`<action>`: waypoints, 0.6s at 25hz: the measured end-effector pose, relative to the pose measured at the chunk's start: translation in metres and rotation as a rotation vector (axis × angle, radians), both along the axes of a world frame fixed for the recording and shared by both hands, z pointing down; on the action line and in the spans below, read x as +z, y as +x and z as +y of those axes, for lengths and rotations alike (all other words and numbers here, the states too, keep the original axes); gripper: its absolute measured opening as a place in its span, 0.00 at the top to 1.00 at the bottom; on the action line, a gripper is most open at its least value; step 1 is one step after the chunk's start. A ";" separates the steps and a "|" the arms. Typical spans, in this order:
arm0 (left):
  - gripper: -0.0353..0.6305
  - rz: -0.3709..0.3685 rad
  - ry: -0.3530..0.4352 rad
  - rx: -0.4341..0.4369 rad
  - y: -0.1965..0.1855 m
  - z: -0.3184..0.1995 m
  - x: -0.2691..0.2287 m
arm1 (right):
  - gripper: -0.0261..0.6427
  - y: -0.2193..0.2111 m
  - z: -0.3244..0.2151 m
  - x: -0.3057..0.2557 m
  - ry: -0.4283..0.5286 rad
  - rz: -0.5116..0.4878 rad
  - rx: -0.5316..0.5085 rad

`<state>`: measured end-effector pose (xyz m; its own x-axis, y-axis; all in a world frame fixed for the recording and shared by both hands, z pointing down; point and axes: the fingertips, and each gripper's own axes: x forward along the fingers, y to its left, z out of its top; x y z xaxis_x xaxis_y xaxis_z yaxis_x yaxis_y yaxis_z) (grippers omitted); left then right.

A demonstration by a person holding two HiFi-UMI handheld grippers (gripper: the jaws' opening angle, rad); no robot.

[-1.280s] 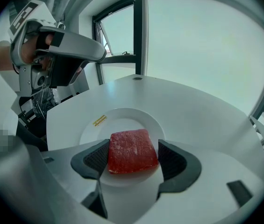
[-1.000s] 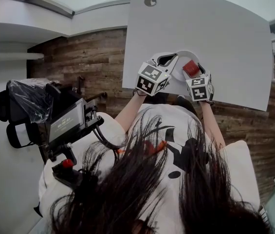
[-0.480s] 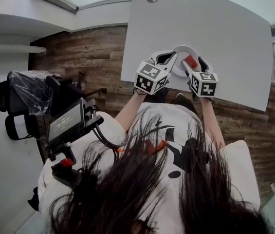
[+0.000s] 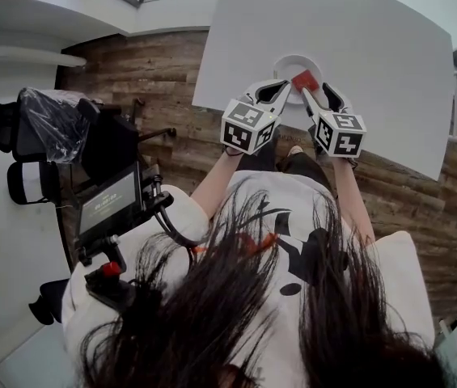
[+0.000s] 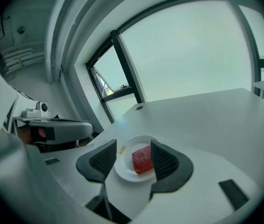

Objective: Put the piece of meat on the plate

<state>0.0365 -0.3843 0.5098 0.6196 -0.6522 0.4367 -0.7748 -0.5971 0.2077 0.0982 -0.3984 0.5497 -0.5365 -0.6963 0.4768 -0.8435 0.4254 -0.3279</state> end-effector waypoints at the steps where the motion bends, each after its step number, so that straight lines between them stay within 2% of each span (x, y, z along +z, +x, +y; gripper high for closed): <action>1: 0.94 -0.002 -0.001 -0.010 0.002 0.005 0.000 | 0.61 0.000 0.004 -0.002 0.004 -0.008 -0.008; 4: 0.94 -0.016 -0.002 -0.024 -0.006 0.007 0.003 | 0.61 -0.012 0.006 -0.004 -0.001 -0.021 -0.033; 6: 0.94 -0.037 0.000 -0.027 -0.013 0.004 0.005 | 0.75 -0.019 0.004 -0.005 0.005 -0.026 -0.029; 10: 0.94 -0.023 -0.006 -0.044 -0.020 0.004 0.003 | 0.84 -0.025 0.006 -0.012 0.012 -0.059 -0.012; 15: 0.94 -0.042 -0.004 -0.031 -0.022 0.004 0.002 | 0.84 -0.029 0.008 -0.019 0.002 -0.087 0.001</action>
<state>0.0149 -0.3800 0.5120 0.5800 -0.6690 0.4648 -0.8012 -0.5716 0.1772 0.0695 -0.3907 0.5305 -0.5756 -0.6974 0.4269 -0.8119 0.4256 -0.3996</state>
